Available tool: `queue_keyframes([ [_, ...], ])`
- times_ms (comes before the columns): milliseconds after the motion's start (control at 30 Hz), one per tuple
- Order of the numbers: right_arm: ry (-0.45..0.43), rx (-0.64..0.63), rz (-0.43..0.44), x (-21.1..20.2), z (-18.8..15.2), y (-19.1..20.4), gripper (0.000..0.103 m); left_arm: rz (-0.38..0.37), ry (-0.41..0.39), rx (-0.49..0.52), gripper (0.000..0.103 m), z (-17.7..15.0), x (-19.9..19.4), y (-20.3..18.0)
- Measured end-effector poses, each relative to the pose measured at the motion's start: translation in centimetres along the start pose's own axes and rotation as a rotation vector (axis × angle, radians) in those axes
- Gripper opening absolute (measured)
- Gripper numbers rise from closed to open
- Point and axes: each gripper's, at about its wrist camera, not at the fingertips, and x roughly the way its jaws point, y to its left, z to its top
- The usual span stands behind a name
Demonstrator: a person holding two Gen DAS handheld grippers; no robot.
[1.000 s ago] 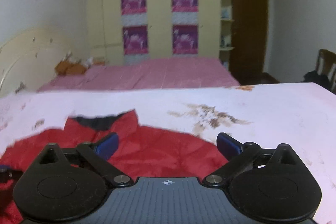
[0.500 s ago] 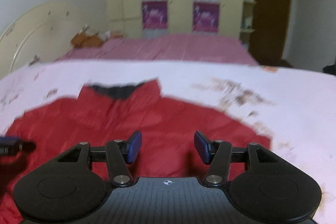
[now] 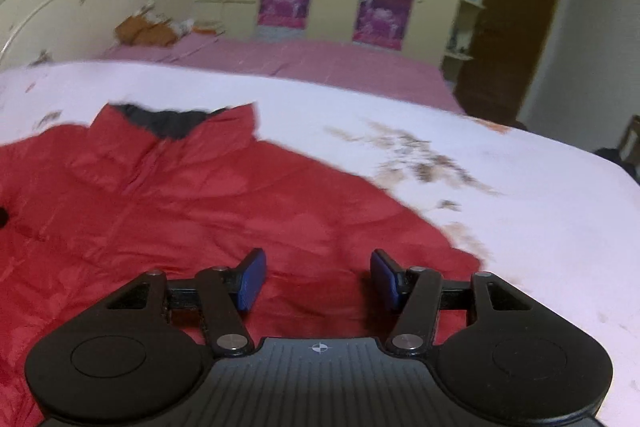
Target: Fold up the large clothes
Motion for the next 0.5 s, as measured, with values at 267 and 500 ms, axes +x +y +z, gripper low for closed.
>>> queue_keyframes([
  [267, 0.065, 0.146, 0.084, -1.4, -1.1, -2.6, 0.038, 0.0, -0.011, 0.016, 0.051, 0.0, -0.8, -0.1],
  [500, -0.01, 0.157, 0.089, -2.5, 0.3, -2.1, 0.019, -0.004, -0.019, 0.0, 0.051, 0.5, -0.7, -0.2],
])
